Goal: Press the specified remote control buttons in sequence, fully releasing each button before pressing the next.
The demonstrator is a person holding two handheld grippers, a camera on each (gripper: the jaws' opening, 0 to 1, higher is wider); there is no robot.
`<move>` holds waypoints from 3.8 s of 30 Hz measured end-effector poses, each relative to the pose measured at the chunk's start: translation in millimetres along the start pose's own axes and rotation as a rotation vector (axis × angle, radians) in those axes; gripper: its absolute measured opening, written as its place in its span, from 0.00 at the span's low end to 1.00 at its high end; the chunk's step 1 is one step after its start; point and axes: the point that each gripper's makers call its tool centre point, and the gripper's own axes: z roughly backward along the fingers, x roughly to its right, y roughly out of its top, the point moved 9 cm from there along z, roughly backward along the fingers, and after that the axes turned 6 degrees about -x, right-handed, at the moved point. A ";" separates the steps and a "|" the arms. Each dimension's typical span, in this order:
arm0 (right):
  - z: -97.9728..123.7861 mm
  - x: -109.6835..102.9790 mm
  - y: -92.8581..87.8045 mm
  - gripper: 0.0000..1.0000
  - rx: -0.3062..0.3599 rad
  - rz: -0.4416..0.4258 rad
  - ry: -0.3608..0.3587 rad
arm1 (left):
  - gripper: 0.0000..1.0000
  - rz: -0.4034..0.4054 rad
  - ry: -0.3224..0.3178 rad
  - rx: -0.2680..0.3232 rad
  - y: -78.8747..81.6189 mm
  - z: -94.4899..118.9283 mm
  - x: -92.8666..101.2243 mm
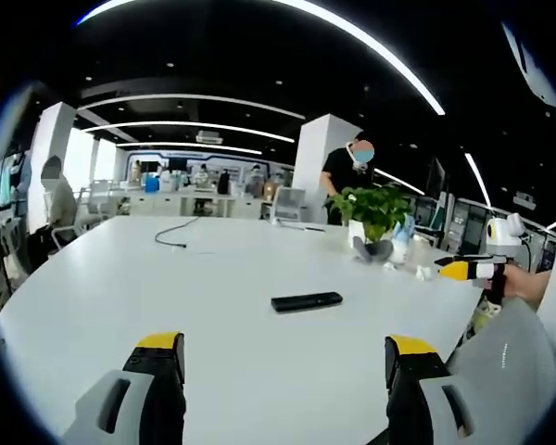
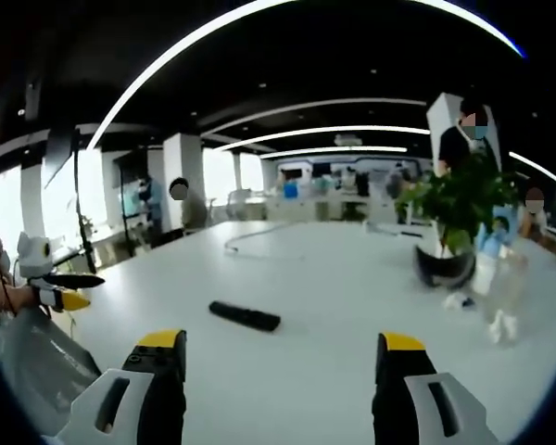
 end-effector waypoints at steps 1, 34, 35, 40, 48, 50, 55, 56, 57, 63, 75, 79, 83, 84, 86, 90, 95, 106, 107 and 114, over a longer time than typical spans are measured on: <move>-0.2 -0.5 0.1 0.83 0.000 0.001 0.003 | 0.93 0.005 0.002 0.003 0.2 0.2 -0.6; -4.2 -6.6 -1.0 0.82 -0.038 0.033 0.019 | 0.93 0.016 0.003 0.005 -1.1 0.8 -1.8; -4.3 -6.3 -1.3 0.82 -0.039 0.033 0.020 | 0.93 0.016 0.003 0.002 -1.3 0.7 -1.7; -4.5 -6.4 -1.7 0.82 -0.039 0.033 0.024 | 0.93 0.017 0.002 -0.002 -1.7 0.4 -1.9; -3.5 -1.5 -3.3 0.82 -0.035 0.026 0.019 | 0.93 0.018 0.003 -0.010 -2.2 0.1 -1.8; -3.5 -1.2 -3.2 0.82 -0.035 0.026 0.018 | 0.93 0.019 0.007 -0.008 -2.3 0.2 -2.2; -3.8 -0.9 -2.9 0.82 -0.036 0.026 0.019 | 0.93 0.019 0.005 -0.011 -2.3 -0.3 -2.0; -3.9 -0.8 -3.1 0.82 -0.037 0.026 0.019 | 0.93 0.019 0.005 -0.011 -2.3 -0.3 -1.9; -4.0 -0.8 -3.2 0.82 -0.037 0.027 0.018 | 0.93 0.019 0.005 -0.010 -2.3 -0.2 -2.1; -4.0 -1.1 -3.0 0.82 -0.035 0.029 0.016 | 0.93 0.024 0.006 -0.008 -2.2 -0.3 -2.4; -4.4 -6.0 -1.1 0.82 -0.033 0.025 0.032 | 0.93 0.023 0.023 0.002 -1.4 0.6 -3.3; -5.0 -8.5 -1.6 0.82 -0.045 0.035 0.038 | 0.93 0.027 0.028 0.010 -1.1 1.8 -3.9; -4.8 -10.2 -1.8 0.82 -0.052 0.038 0.038 | 0.93 0.025 0.026 0.012 -0.9 2.1 -4.1; -4.8 -11.0 -1.9 0.82 -0.055 0.038 0.039 | 0.93 0.025 0.026 0.013 -0.9 2.2 -3.9; -5.0 -10.1 -2.8 0.82 -0.056 0.041 0.040 | 0.93 0.026 0.026 0.014 -0.8 2.3 -4.0; -4.5 -8.8 -2.8 0.82 -0.060 0.046 0.039 | 0.93 0.025 0.025 0.013 -0.8 2.2 -3.9; -4.8 -7.2 -3.6 0.82 -0.060 0.044 0.037 | 0.93 0.024 0.024 0.013 -0.8 1.9 -4.2; -7.0 -5.4 -5.2 0.82 -0.068 0.051 0.044 | 0.94 -0.050 -0.060 -0.059 -1.4 -4.5 6.1; -7.5 -5.6 -5.4 0.82 -0.070 0.054 0.047 | 0.94 -0.099 -0.056 -0.085 -3.3 -6.1 8.3; -8.4 -7.6 -5.2 0.82 -0.074 0.058 0.056 | 0.93 -0.101 -0.061 -0.090 -5.2 -5.7 9.6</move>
